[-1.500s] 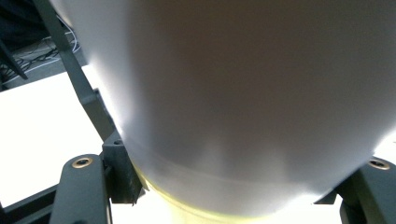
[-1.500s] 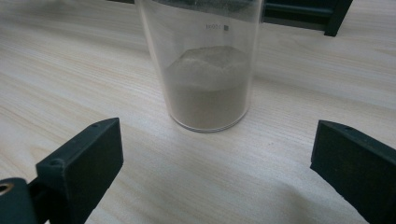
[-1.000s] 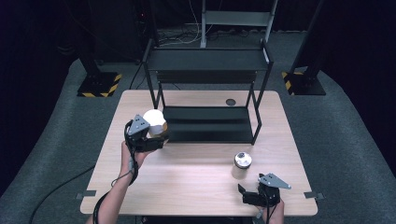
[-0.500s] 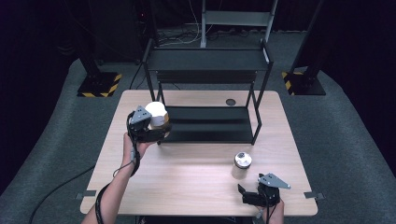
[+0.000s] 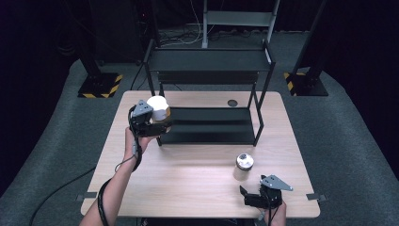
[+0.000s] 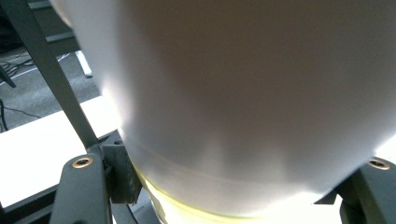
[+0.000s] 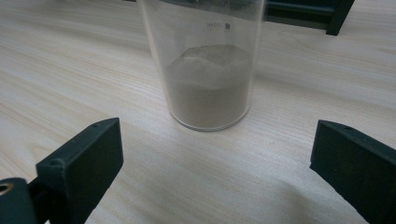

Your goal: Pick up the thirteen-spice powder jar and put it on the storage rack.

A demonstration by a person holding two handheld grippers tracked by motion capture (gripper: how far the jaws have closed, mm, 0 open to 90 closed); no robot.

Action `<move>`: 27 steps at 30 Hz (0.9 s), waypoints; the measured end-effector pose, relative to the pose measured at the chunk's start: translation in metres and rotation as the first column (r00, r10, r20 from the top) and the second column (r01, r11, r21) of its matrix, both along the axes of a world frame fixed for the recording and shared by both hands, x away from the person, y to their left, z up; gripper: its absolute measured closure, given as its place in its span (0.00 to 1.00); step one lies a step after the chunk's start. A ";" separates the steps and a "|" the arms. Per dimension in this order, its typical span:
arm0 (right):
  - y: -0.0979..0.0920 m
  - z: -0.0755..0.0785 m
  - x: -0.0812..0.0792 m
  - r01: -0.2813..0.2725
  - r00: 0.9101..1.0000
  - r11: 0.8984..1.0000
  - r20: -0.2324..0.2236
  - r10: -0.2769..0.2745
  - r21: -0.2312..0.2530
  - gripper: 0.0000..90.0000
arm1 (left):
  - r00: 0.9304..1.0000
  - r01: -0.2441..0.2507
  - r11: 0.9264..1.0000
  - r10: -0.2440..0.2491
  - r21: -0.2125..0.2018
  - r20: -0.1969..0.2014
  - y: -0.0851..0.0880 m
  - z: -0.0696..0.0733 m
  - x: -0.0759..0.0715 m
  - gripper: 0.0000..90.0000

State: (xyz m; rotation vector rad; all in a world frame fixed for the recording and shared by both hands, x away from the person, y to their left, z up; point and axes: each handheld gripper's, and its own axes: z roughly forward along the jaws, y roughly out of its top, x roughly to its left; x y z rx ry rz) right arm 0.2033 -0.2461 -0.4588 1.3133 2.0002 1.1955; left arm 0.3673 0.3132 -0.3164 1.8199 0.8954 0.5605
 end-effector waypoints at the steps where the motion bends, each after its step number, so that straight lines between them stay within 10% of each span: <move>1: 0.000 0.000 0.000 -0.001 1.000 1.000 0.000 0.001 0.000 0.02 | 1.000 -0.002 1.000 0.002 -0.005 0.000 0.001 0.002 0.002 0.33; 27: 0.000 0.000 0.000 -0.001 1.000 1.000 0.003 0.001 -0.001 0.02 | 1.000 -0.017 1.000 0.017 0.004 0.009 -0.003 0.028 0.023 0.33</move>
